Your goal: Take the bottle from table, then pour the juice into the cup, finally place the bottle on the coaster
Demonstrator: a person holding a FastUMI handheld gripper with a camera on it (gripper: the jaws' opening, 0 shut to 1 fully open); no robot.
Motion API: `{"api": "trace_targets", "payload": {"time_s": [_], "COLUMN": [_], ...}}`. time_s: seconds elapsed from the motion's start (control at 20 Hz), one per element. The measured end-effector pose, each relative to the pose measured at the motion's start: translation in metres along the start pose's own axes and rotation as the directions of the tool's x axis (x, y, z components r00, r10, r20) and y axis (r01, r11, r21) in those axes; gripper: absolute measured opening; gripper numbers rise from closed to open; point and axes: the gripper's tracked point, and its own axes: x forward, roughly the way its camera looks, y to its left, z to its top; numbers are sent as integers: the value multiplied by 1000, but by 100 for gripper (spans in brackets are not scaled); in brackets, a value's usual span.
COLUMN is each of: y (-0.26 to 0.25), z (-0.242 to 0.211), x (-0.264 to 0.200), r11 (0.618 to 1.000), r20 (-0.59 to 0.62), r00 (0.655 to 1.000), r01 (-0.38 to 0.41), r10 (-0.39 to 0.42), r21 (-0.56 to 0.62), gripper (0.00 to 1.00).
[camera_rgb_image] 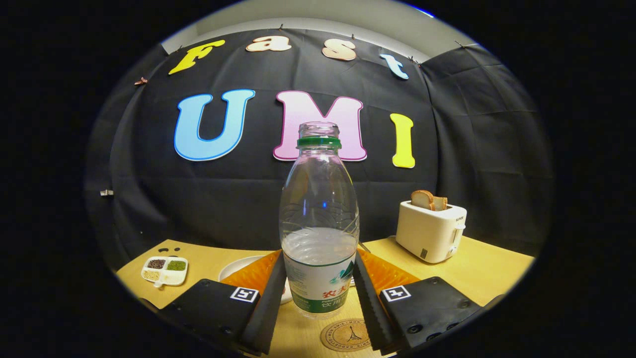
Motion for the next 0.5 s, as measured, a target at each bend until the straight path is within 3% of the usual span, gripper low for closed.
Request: {"api": "trace_targets", "payload": {"time_s": [0.5], "y": [-26], "z": [-58], "x": [-9], "r11": [999], "r20": [-27], "r00": [999], "r01": [35], "r10": [-36], "r21": [-16], "gripper": [75]}}
